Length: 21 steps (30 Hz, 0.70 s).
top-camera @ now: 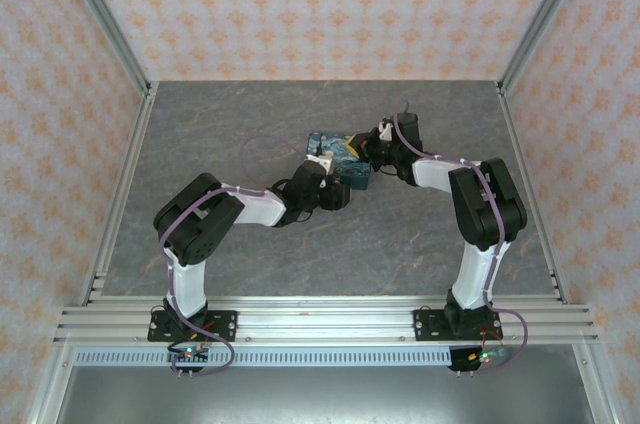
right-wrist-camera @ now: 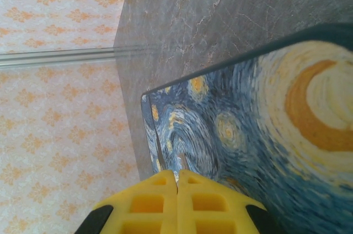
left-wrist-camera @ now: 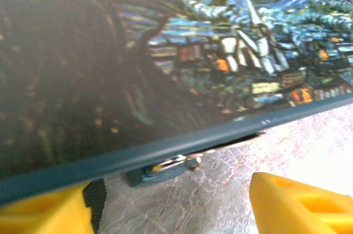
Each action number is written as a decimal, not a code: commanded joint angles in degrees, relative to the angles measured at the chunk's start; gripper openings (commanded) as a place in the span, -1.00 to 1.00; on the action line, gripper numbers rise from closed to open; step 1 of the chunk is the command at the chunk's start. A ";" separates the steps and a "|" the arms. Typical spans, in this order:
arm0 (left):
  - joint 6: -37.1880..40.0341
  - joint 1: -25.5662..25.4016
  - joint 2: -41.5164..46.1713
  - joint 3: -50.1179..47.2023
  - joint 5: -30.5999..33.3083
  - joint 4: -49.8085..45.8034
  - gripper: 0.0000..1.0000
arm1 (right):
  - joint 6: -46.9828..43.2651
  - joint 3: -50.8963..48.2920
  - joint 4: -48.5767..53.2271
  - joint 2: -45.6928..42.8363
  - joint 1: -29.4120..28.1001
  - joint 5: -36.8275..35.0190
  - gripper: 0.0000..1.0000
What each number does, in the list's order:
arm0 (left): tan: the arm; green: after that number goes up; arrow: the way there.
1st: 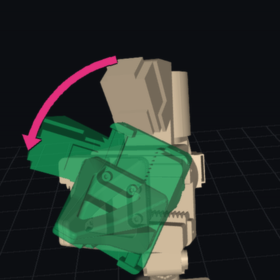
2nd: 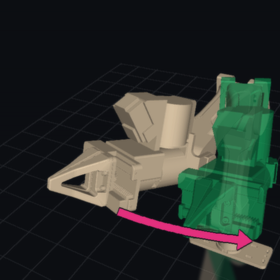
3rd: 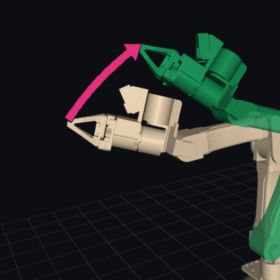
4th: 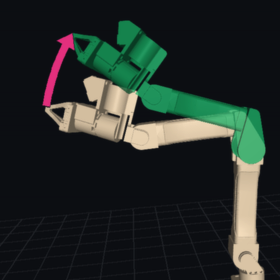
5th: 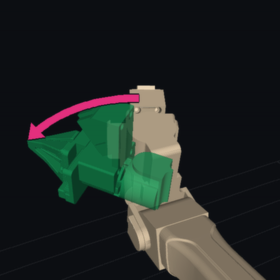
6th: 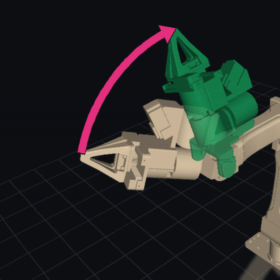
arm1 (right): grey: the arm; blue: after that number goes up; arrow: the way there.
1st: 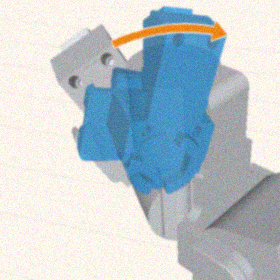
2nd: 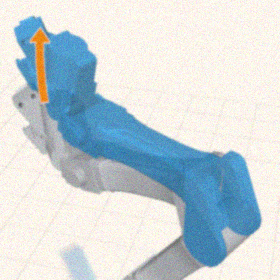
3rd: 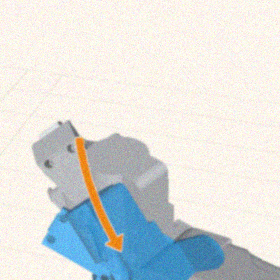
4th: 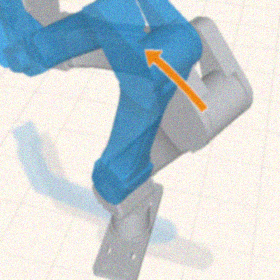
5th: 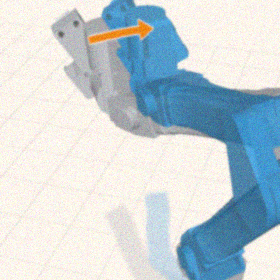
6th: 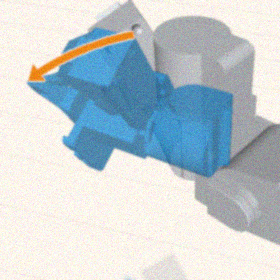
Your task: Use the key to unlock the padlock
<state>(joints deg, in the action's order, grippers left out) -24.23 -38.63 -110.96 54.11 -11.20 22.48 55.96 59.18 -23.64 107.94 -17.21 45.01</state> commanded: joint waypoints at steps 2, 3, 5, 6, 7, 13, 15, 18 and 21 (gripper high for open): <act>2.62 -0.96 -3.63 1.65 -0.13 -0.66 0.39 | -0.23 -0.95 -2.21 0.71 -0.19 -0.14 -1.00; 3.11 -1.09 -3.73 1.64 0.47 -0.50 0.39 | -0.28 -1.13 -2.22 0.78 -0.18 -0.12 -1.00; 4.16 -1.48 -3.96 1.62 1.56 -0.34 0.39 | -0.46 -1.17 -2.03 1.03 -0.19 -0.10 -1.00; 4.78 -1.62 -4.21 1.84 2.24 -0.61 0.39 | -0.49 -1.22 -2.03 1.13 -0.19 -0.08 -1.00; 5.32 -1.79 -4.45 2.23 2.68 -0.94 0.38 | -0.53 -1.26 -2.02 1.33 -0.19 -0.10 -1.00; 7.15 -2.15 -6.03 3.11 4.69 -0.61 0.37 | -0.55 -1.18 -2.07 1.98 -0.19 0.16 -1.00; 7.35 -2.27 -6.58 3.63 4.79 -0.55 0.37 | -0.68 -0.88 -1.81 2.09 -0.16 0.25 -1.00; 6.93 -2.43 -7.08 4.38 2.83 -0.25 0.36 | -0.84 -0.73 -1.52 2.36 -0.19 0.34 -1.00; 4.65 -2.25 -6.52 4.40 -1.37 1.91 0.35 | -1.17 -0.63 -1.10 2.46 -0.19 0.29 -1.00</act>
<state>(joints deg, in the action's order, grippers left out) -18.37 -40.49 -114.19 57.36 -6.55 22.57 55.88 58.72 -25.56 108.97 -17.19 44.99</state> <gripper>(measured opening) 0.678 0.043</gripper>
